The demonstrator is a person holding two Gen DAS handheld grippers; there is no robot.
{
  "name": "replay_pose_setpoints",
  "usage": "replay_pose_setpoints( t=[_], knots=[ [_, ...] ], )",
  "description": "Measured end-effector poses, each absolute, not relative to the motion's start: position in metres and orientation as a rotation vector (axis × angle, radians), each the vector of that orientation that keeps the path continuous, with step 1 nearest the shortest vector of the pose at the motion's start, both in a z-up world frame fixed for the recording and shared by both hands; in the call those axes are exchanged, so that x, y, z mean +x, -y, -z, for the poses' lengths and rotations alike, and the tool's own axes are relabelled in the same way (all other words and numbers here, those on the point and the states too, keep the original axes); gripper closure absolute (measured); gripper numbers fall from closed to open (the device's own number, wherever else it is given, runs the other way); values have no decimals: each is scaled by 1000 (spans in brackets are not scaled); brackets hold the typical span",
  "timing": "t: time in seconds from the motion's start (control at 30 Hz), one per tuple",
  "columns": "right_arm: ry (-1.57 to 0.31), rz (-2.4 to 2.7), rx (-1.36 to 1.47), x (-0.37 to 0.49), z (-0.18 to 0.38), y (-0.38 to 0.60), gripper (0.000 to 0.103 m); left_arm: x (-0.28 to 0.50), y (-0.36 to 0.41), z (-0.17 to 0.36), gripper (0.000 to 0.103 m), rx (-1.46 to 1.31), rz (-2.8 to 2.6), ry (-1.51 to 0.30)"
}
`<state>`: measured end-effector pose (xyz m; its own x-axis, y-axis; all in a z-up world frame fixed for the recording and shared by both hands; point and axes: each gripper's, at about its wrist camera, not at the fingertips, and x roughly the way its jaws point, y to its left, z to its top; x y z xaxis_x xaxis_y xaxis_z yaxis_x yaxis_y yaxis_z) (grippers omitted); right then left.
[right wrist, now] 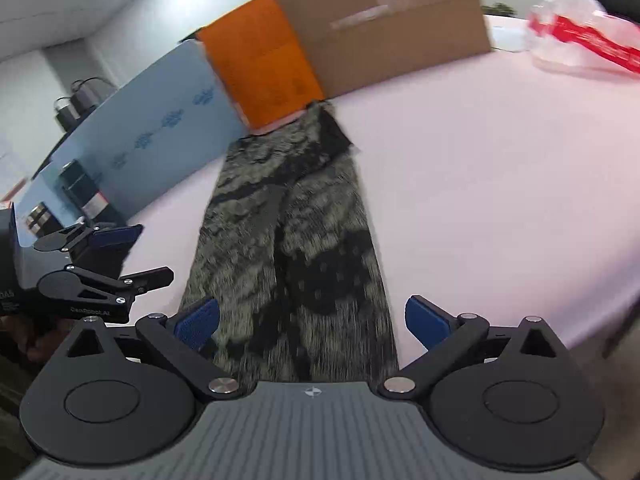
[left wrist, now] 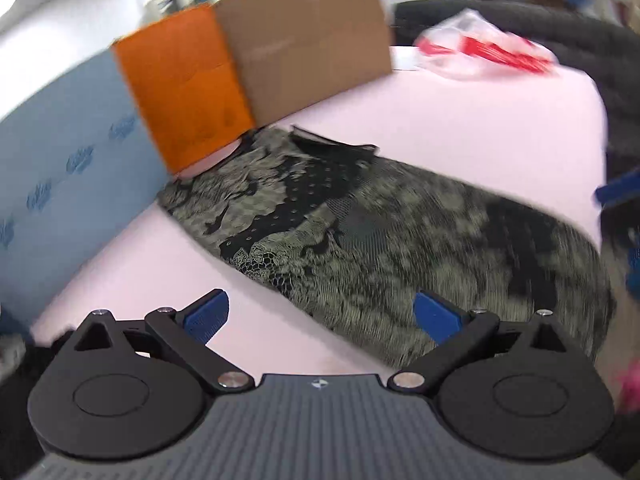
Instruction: Fold clothes
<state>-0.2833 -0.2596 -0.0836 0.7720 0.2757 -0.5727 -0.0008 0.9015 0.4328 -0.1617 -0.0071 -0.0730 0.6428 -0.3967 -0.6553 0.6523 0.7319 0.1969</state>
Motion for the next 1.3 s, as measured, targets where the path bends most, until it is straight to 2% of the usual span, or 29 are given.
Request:
replay_pose_setpoints(
  t=[0.33,0.57,0.67,0.9,1.13,1.3],
  knots=[
    [-786,-361,110,-141,104,295,2,-147,70,97,2,346,186,-904],
    [-835,-498,-26,-140,124,293,0,-159,59,116,2,163,83,-1029],
    [-829,-546,1,-151,124,301,0,-160,52,118,1,92,59,-1052],
    [-947,-861,444,-162,132,342,0,-173,40,116,0,41,144,-1074],
    [-969,-1003,539,-195,138,354,0,-217,29,114,0,46,301,-1055],
    [-972,-995,473,-207,131,343,0,-240,34,111,1,65,331,-1045]
  ],
)
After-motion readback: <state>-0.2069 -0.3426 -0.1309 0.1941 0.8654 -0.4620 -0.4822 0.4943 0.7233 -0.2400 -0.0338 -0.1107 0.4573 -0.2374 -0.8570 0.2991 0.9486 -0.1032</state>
